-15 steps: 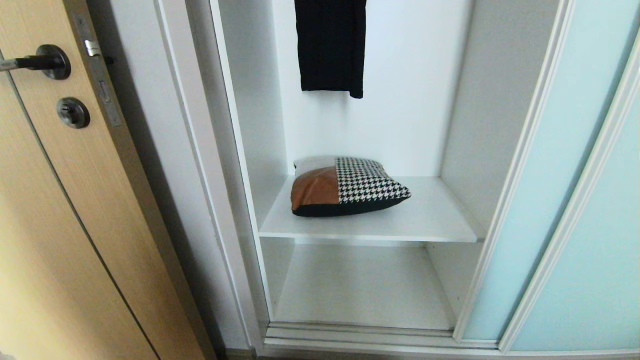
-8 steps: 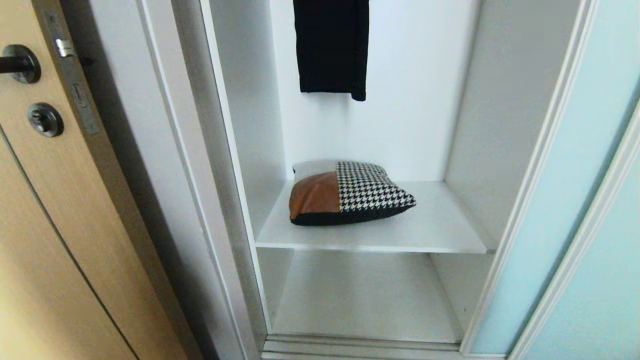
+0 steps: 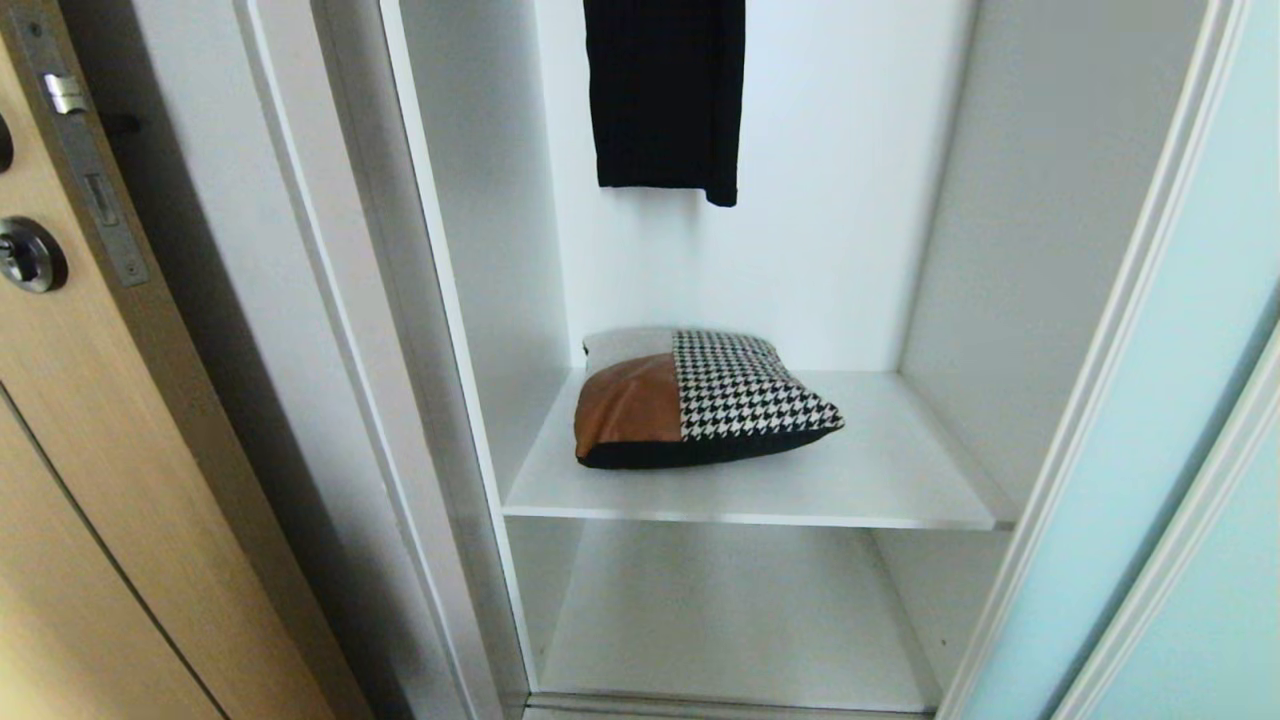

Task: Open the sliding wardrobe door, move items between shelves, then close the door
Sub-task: Place the pillow on the lower shelf

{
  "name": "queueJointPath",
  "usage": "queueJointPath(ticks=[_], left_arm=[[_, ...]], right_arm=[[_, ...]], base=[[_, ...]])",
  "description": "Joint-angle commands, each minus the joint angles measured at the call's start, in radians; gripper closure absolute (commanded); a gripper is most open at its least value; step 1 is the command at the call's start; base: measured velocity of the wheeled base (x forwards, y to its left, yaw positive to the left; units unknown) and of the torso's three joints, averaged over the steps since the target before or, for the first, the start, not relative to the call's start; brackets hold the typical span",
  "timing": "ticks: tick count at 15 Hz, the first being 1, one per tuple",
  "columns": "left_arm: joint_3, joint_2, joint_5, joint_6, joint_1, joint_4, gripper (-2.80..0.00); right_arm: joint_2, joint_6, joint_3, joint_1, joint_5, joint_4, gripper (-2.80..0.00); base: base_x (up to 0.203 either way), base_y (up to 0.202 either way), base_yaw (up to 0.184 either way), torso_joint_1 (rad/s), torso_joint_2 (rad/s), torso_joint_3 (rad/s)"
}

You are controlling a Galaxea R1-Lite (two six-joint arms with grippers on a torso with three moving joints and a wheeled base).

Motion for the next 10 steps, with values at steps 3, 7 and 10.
queueJointPath(ticks=[3, 7, 10], left_arm=[[0.002, 0.002, 0.001, 0.000, 0.000, 0.000, 0.00], [0.002, 0.002, 0.001, 0.000, 0.000, 0.000, 0.00], [0.002, 0.002, 0.001, 0.000, 0.000, 0.000, 0.00]], right_arm=[[-0.002, -0.001, 0.000, 0.001, 0.001, 0.000, 0.00], [-0.002, -0.001, 0.000, 0.001, 0.001, 0.000, 0.00], [-0.002, -0.016, 0.000, 0.001, -0.002, 0.002, 0.00]], base=[[0.000, 0.000, 0.000, 0.000, 0.00, 0.000], [0.000, 0.000, 0.000, 0.000, 0.00, 0.000], [0.000, 0.000, 0.000, 0.000, 0.00, 0.000]])
